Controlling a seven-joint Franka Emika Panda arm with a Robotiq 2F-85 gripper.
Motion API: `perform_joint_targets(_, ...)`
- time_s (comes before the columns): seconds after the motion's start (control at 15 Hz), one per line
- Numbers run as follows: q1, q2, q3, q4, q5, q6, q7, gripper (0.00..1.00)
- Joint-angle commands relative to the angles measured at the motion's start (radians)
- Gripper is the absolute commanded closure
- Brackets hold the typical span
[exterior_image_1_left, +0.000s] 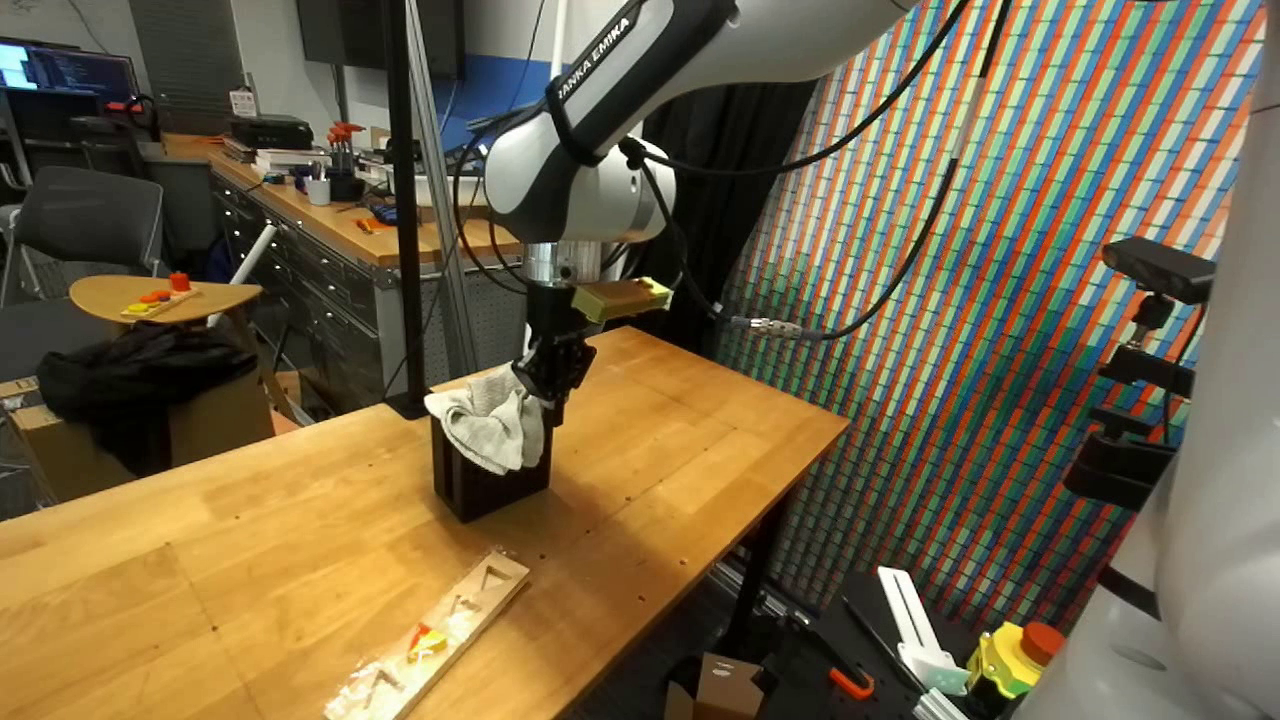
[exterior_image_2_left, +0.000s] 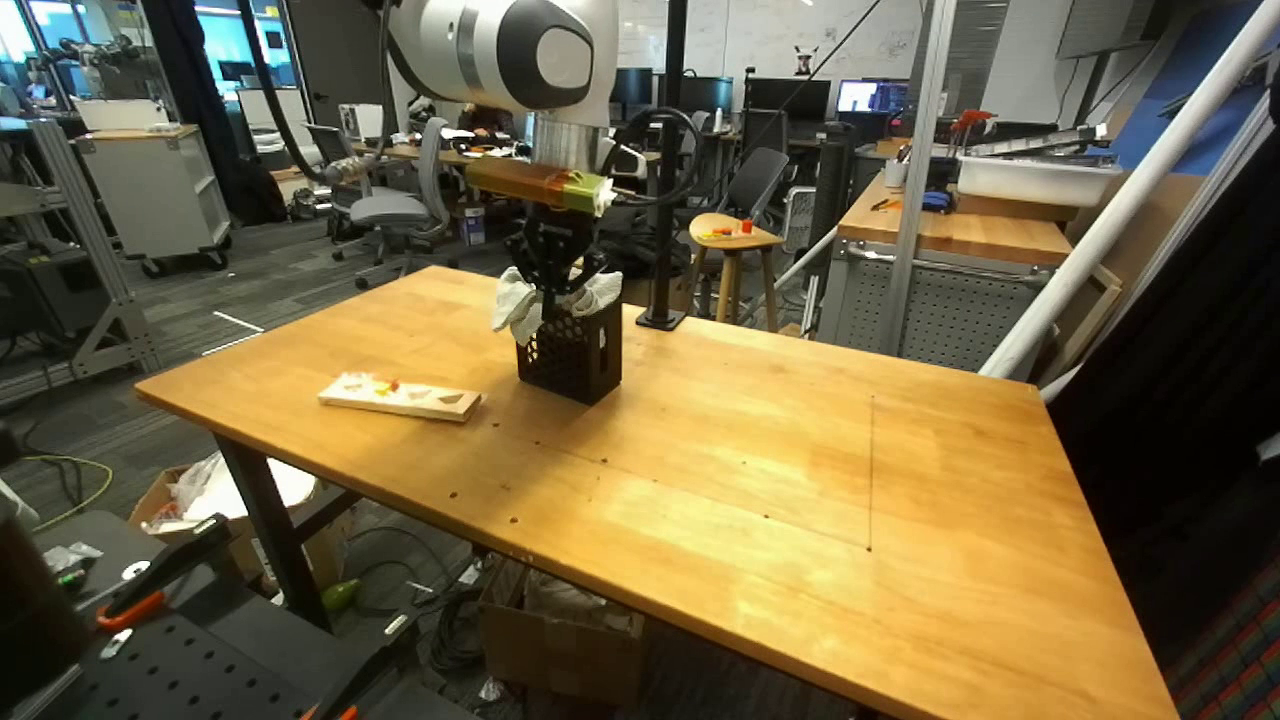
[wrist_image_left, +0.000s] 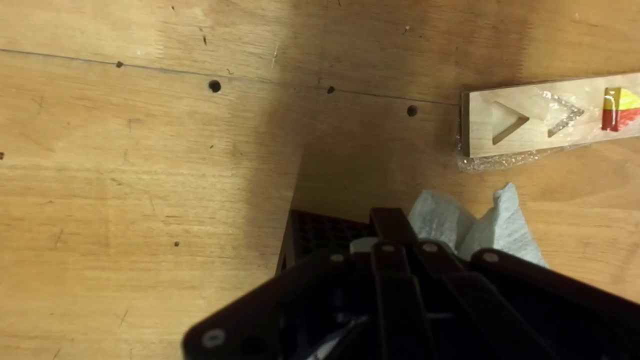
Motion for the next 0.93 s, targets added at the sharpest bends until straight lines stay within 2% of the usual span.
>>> perform_joint_targets(0.0, 0.006, -0.006, 0.008, -0.014, 0.023, 0.038, -0.012, 1.00)
perform_joint_targets(0.87, 0.005, 0.033, 0.055, 0.008, 0.106, 0.122, -0.038, 1.00)
